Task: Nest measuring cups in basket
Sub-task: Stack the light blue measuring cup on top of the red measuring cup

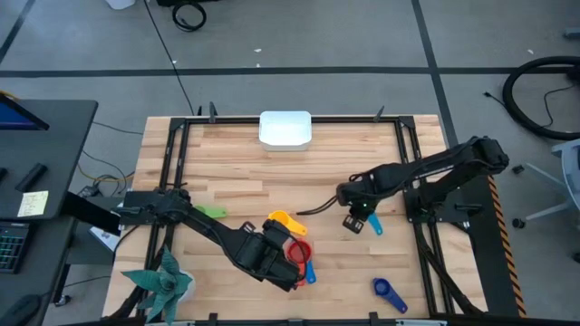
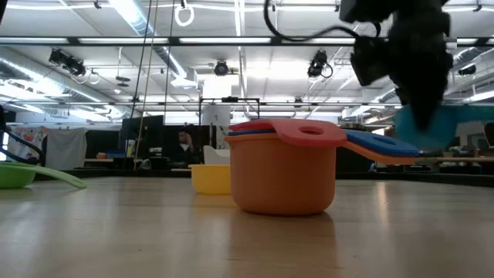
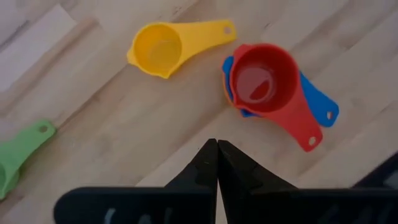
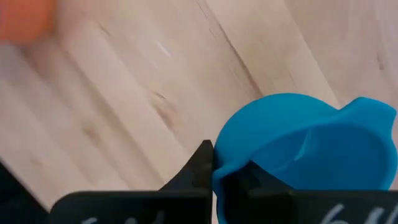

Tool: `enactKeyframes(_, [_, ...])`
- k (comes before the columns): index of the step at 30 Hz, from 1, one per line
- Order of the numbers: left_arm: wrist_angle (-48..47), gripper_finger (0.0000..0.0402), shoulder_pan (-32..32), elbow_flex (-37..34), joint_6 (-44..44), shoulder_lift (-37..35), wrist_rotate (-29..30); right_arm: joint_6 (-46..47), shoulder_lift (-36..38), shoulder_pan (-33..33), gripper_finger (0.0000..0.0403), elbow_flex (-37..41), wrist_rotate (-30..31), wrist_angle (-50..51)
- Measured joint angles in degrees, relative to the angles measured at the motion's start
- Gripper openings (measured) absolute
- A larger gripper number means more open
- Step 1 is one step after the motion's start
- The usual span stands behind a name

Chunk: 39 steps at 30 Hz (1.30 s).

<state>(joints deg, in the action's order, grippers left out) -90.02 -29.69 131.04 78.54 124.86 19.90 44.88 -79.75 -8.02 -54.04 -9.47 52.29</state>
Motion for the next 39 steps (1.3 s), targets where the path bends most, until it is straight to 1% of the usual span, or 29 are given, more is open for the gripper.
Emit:
enactKeyframes(4, [0.0,0.0011,0.7,0.0,0.6,-0.1,1.9,-0.1,0.0,-1.4,0.0014,-3.0,-0.5,0.2])
enactKeyframes(8, [0.0,0.0011,2.1,0.0,1.2,-0.1,3.3,-2.3,0.0,-2.8,0.0014,-4.4,1.0,-0.1])
enactKeyframes(12, [0.1,0.0011,4.2,0.0,-3.4,-0.8,4.8,-1.7,0.0,-3.4,0.0014,-4.7,2.0,-1.5])
enactKeyframes(15, [0.0,0.0011,6.0,0.0,-8.2,-2.8,8.0,-0.9,0.0,-3.8,0.0014,-4.7,1.6,-3.9])
enactKeyframes(19, [0.0,0.0011,7.8,-0.1,-14.2,-7.2,13.3,3.2,0.0,-4.0,0.0014,-4.8,0.7,-8.7])
enactKeyframes(22, [0.0,0.0011,8.4,-1.7,-19.6,-12.2,16.0,7.3,0.0,-4.0,0.0014,-4.8,0.9,-12.7])
enactKeyframes(26, [0.0,0.0011,9.3,-8.0,-24.8,-20.9,16.2,13.5,-0.9,-4.8,0.0014,-5.2,3.7,-20.1])
enactKeyframes(29, [0.0,0.0011,9.3,-14.7,-27.0,-27.8,16.1,14.9,-4.2,-5.7,0.0014,-8.5,5.6,-24.0])
enactKeyframes(34, [-0.1,0.0011,8.8,-27.4,-26.9,-38.7,15.4,12.6,-15.2,-6.5,0.0014,-20.7,6.3,-22.6])
enactKeyframes(39, [0.0,0.0011,7.7,-36.8,-24.6,-46.6,13.3,12.9,-26.5,-6.6,0.0014,-35.7,5.1,-16.7])
